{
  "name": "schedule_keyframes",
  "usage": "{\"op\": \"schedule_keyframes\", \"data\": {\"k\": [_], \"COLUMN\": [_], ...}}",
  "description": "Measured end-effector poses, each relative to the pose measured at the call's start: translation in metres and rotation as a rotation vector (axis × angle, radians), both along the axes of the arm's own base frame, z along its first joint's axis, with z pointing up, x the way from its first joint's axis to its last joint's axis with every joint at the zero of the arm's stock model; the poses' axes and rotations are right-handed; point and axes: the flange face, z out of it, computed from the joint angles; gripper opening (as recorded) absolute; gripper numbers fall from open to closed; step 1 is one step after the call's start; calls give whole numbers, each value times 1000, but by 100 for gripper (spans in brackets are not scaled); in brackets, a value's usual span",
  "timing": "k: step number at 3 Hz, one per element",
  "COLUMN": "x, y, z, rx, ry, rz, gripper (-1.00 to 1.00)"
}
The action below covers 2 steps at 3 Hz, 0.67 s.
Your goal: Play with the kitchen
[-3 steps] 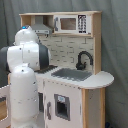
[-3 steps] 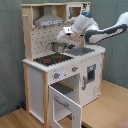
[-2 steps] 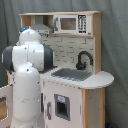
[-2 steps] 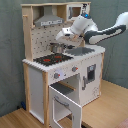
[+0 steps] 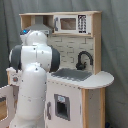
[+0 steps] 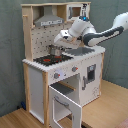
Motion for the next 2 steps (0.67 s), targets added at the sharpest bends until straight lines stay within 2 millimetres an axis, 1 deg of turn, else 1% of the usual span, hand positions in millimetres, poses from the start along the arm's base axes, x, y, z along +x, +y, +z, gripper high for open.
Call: {"op": "schedule_keyframes", "data": {"k": [1, 2], "x": [1, 2], "y": [12, 26], "z": [-6, -6], "rx": [19, 30], "ry": [0, -2], "rz": [10, 15], "gripper": [-100, -100]}}
